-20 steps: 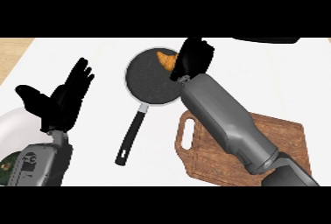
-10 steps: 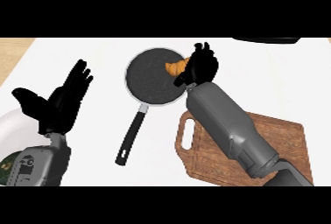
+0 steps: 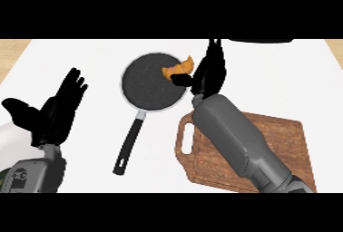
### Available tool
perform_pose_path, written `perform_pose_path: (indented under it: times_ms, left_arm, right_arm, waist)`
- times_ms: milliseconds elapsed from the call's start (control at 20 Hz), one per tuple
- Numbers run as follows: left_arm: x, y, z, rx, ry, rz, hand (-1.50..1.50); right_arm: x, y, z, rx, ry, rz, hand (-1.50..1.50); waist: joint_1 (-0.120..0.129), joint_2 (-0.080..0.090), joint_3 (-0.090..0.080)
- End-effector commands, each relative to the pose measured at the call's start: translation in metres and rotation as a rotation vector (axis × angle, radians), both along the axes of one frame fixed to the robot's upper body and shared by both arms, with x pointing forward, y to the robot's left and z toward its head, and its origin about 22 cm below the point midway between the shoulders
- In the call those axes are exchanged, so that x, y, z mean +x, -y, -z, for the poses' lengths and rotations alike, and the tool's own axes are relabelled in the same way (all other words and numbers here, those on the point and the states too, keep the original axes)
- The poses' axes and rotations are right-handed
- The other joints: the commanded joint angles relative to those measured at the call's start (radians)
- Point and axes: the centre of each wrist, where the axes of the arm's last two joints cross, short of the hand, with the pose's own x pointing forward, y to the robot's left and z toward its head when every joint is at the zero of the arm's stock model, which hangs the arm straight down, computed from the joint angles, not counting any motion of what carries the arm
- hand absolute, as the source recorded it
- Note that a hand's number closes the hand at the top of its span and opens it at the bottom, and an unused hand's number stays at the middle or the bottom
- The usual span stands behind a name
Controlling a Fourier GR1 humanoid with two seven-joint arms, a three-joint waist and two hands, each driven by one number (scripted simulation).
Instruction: Pick the croissant from the cutting board and place it in the pan
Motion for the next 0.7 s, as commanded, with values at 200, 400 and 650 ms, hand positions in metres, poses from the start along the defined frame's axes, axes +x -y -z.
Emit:
perform_pose_path:
  times_ms: [200,400,650]
  left_arm:
    - [-0.007,-0.012,0.008,0.001,-0.02,-0.056,0.0]
    - [-0.012,-0.016,0.014,0.016,-0.009,-0.07,0.0]
    - [-0.004,-0.019,0.01,-0.012,-0.02,-0.066,0.0]
  right_arm:
    - [-0.071,-0.007,0.011,0.312,0.193,-0.058,-1.5]
    - [-0.122,0.008,0.022,0.331,0.214,-0.133,-1.5]
    - [-0.173,0.012,0.021,0.313,0.235,-0.141,-1.5]
  waist:
    - [-0.058,-0.015,0.0]
    - [-0.07,-0.012,-0.001]
    - [-0.061,-0.008,-0.002]
